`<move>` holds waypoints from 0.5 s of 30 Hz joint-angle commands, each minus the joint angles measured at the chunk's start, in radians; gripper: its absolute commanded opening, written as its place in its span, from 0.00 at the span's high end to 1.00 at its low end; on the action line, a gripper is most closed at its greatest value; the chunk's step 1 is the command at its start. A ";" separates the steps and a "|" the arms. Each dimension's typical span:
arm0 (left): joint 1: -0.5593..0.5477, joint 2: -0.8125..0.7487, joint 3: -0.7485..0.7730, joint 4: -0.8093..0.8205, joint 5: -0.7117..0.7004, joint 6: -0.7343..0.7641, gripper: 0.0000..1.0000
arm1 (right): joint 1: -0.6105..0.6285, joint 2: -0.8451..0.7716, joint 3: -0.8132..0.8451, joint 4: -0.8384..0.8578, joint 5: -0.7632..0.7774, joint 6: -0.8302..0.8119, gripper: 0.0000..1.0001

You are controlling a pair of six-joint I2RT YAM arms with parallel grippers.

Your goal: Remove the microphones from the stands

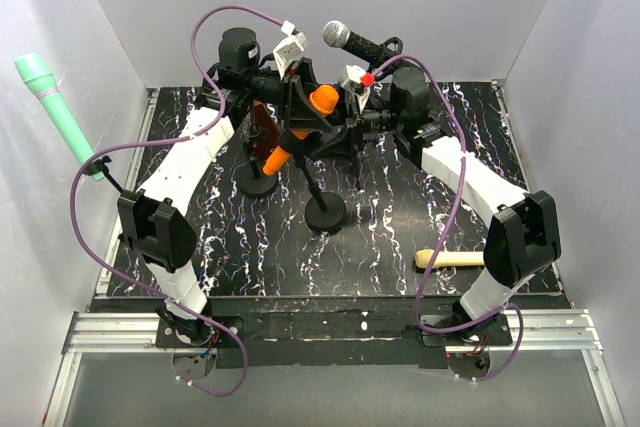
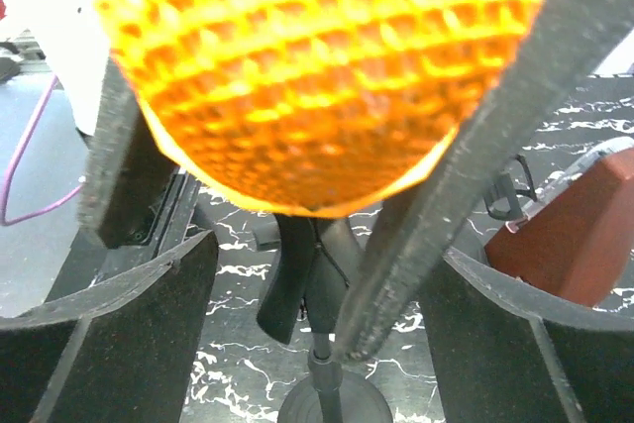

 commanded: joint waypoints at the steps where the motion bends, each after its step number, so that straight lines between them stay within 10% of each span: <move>1: 0.002 -0.023 0.005 0.049 0.130 -0.015 1.00 | 0.007 0.018 0.054 0.045 -0.092 0.009 0.17; 15: 0.002 0.010 0.042 0.055 0.116 -0.002 1.00 | 0.030 0.082 0.014 0.156 -0.135 0.144 0.26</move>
